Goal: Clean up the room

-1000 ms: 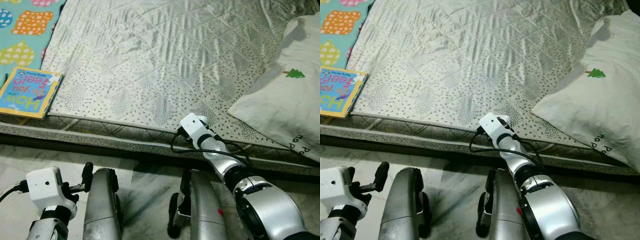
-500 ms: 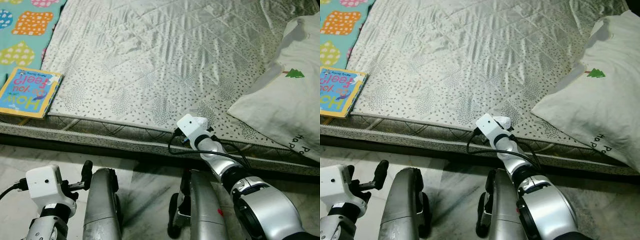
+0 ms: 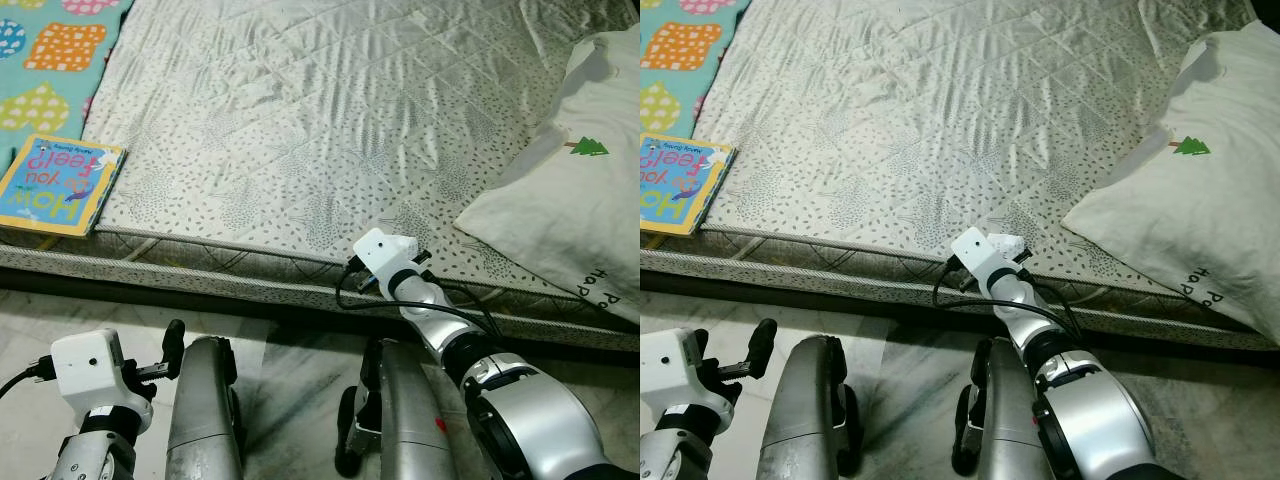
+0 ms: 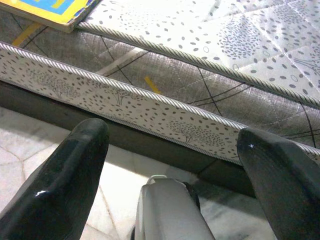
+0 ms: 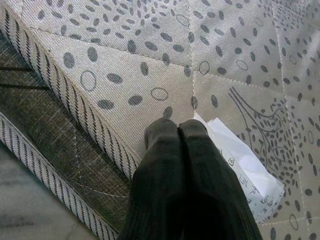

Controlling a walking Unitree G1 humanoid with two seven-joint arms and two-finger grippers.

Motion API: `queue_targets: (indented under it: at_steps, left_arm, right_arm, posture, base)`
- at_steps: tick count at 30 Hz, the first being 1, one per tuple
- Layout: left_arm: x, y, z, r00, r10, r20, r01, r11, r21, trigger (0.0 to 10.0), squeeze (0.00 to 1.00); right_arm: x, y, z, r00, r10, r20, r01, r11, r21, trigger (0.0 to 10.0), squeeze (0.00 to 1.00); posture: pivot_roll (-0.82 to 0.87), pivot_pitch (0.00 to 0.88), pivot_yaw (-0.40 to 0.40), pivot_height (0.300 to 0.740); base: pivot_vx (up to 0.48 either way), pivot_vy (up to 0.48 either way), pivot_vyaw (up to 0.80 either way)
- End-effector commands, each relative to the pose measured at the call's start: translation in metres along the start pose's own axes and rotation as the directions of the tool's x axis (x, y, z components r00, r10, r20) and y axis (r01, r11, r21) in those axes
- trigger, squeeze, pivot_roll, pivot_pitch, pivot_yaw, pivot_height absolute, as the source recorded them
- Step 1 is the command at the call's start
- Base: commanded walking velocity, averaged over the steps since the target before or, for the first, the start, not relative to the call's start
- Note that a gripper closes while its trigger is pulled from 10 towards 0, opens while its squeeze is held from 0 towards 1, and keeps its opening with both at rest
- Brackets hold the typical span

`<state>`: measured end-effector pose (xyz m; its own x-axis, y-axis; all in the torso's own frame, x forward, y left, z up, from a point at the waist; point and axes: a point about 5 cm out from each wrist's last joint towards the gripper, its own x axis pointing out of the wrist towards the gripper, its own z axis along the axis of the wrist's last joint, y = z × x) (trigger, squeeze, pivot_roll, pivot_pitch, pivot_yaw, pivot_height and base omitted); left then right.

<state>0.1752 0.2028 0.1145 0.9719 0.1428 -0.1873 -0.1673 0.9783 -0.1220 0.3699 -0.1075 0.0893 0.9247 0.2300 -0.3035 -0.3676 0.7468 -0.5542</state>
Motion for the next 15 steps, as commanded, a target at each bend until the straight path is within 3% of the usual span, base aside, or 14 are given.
queue_targets:
  at_steps: [1,8,12,15]
  left_arm:
    - [-0.003,0.006,-0.008,0.999,0.028,-0.036,-0.028,1.0,0.009,10.0,0.0]
    - [0.002,0.006,-0.009,0.999,0.031,-0.031,-0.03,0.999,0.01,10.0,0.0]
    - [0.008,0.005,-0.009,0.999,0.036,-0.011,-0.036,0.999,0.01,10.0,0.0]
    - [0.018,0.003,-0.007,0.999,0.046,0.016,-0.046,0.999,0.009,10.0,0.0]
  right_arm:
    - [-0.002,0.005,-0.007,1.0,0.015,-0.014,-0.014,1.0,0.005,0.0,0.0]
    - [0.001,0.001,0.01,0.998,-0.005,0.063,0.001,0.997,0.071,0.0,0.0]
    - [0.003,-0.004,0.022,0.994,-0.012,0.111,-0.01,0.98,0.199,0.0,0.0]
    - [0.004,-0.009,0.032,0.987,-0.018,0.163,-0.038,0.942,0.333,0.0,0.0]
  posture:
    - [0.17,0.336,-0.08,0.59]
    - [0.17,0.311,-0.082,0.59]
    - [0.15,0.268,-0.085,0.59]
    - [0.12,0.23,-0.09,0.59]
  base:
    - [0.0,0.0,0.0]
    - [0.0,0.0,0.0]
    - [0.0,0.0,0.0]
    - [0.0,0.0,0.0]
